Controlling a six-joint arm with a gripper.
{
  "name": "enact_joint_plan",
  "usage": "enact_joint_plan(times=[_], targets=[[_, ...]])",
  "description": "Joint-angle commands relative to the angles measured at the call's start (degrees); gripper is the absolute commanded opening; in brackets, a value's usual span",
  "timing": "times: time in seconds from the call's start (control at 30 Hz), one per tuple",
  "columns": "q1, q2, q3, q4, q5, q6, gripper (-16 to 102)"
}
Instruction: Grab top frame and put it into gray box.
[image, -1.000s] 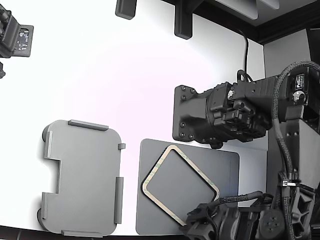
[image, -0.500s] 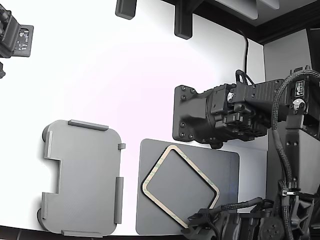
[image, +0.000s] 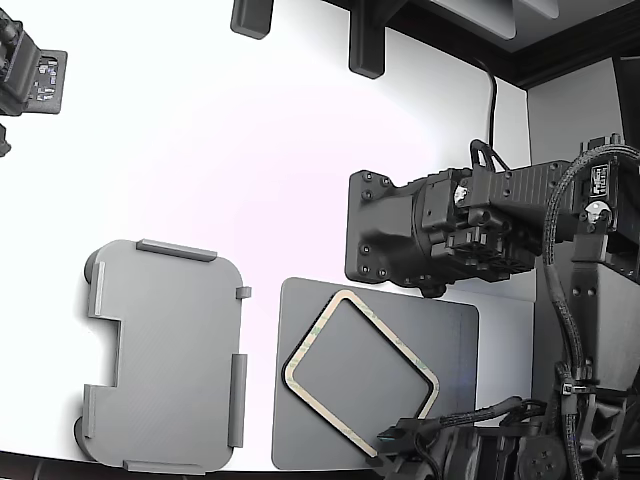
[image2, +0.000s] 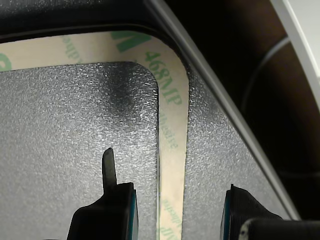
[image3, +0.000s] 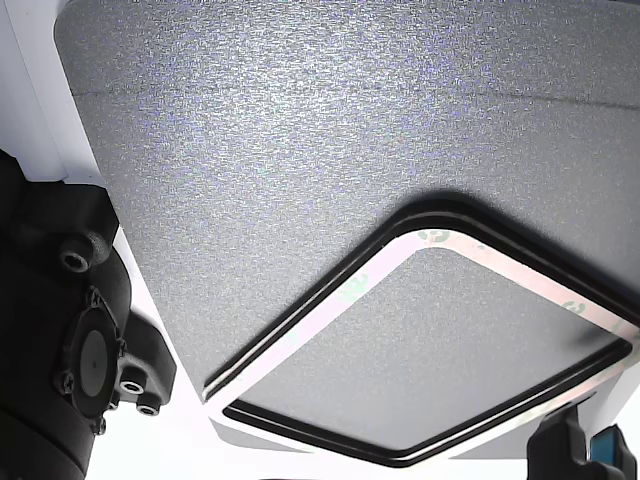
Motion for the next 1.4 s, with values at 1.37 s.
enact_joint_plan(times=[1.37], targets=[[-2.20,4.13,6.24,-8.26,0.35,-2.20,36]])
